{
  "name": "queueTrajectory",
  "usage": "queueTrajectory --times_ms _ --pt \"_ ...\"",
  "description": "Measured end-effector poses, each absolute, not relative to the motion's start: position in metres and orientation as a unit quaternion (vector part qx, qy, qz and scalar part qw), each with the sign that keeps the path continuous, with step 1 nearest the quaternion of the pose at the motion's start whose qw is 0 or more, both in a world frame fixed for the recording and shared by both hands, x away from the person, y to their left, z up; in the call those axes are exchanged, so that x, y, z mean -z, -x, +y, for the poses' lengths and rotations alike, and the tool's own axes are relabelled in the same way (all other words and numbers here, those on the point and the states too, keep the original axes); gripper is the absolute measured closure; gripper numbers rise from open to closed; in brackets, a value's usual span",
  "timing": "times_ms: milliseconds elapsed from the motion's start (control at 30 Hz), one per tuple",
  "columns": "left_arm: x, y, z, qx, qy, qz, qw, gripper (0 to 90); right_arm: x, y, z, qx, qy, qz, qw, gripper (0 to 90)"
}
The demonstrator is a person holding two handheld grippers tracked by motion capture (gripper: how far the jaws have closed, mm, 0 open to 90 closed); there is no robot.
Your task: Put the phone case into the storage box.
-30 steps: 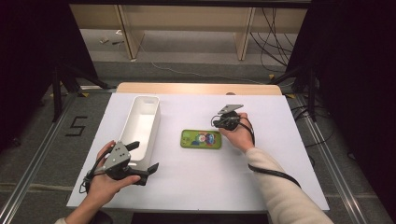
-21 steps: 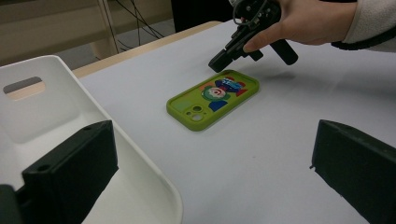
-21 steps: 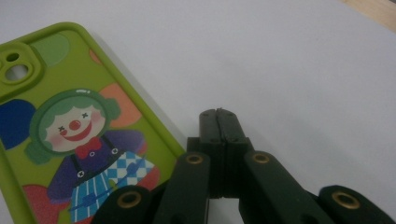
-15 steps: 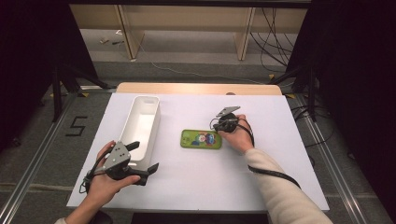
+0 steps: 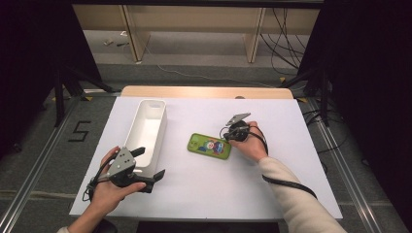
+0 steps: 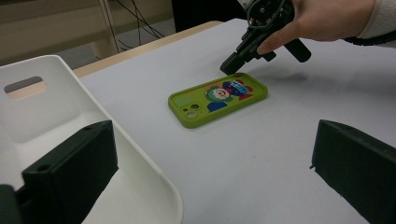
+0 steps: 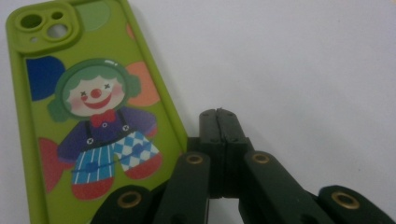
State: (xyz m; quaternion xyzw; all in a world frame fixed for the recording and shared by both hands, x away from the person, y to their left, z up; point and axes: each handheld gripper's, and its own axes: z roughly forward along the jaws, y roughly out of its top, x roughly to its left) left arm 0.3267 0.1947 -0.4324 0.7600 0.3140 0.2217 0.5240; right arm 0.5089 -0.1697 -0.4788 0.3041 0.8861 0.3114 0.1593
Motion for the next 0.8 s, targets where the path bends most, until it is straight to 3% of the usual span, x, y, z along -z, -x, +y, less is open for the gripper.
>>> queueTrajectory --times_ms 800 --pt "0.432 -0.327 0.195 -0.221 -0.76 0.314 0.524 0.0 0.475 -0.474 -0.163 -0.272 -0.262 0.917 0.129 90.0"
